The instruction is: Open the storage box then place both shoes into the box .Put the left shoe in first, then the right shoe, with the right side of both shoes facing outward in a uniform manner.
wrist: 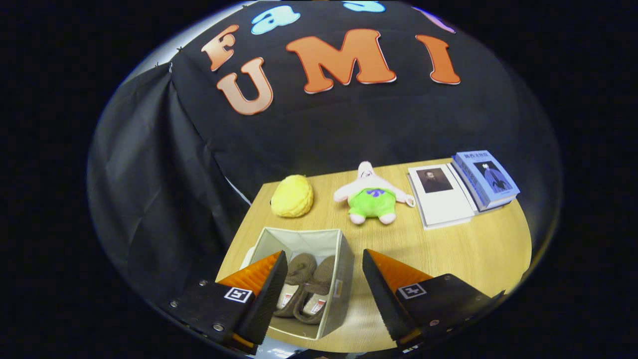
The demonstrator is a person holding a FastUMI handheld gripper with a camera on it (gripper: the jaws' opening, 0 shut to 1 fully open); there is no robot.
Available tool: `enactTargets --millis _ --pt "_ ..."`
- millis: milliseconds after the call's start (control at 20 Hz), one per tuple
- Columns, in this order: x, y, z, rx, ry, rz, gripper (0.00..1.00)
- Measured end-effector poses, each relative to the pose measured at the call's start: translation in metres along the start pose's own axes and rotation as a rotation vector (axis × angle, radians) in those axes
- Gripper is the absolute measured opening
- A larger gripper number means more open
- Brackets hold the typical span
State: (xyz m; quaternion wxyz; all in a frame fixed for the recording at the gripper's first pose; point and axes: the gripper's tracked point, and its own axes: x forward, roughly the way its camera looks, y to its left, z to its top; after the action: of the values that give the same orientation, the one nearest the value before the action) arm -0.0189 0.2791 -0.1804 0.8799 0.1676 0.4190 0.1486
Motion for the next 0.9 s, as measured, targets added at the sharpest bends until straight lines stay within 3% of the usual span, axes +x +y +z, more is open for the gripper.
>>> enactTargets --millis 450,900 --pt "-0.063 -0.067 0.108 -0.036 -0.356 -0.058 0.94" --pt "-0.133 -0.129 0.183 -0.132 -0.619 -0.160 0.95"
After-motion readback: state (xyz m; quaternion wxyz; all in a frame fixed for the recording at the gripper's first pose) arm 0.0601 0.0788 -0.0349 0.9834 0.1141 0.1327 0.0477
